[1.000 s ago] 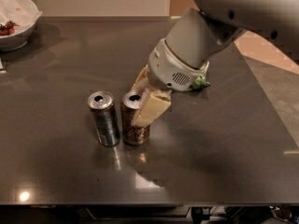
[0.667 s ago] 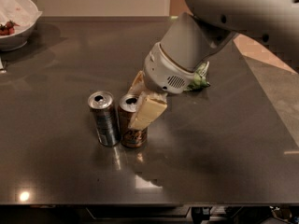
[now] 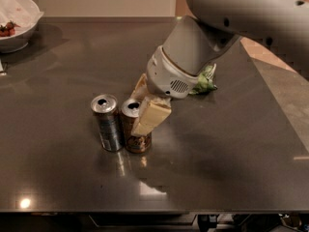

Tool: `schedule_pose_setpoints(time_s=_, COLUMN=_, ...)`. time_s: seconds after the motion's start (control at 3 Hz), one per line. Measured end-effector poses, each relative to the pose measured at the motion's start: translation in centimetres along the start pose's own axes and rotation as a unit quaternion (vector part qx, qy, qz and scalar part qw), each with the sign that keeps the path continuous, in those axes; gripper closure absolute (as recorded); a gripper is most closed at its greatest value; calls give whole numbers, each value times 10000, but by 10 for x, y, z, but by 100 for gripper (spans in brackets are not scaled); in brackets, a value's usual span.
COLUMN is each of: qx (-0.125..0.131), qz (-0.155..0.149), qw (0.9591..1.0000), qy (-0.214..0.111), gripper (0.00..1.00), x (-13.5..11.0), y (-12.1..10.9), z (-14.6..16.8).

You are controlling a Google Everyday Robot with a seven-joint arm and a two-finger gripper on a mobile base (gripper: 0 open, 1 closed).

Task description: Move orange can near redbull can

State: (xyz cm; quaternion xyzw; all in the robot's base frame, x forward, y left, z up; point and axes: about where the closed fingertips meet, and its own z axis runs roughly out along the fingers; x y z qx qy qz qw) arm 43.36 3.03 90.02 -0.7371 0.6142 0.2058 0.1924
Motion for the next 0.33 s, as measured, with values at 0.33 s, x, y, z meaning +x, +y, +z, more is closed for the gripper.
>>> schedule_pose_setpoints(time_s=0.33, qx=4, qz=-13, qw=10000, qy=5, gripper=0, x=-1, y=1, z=0)
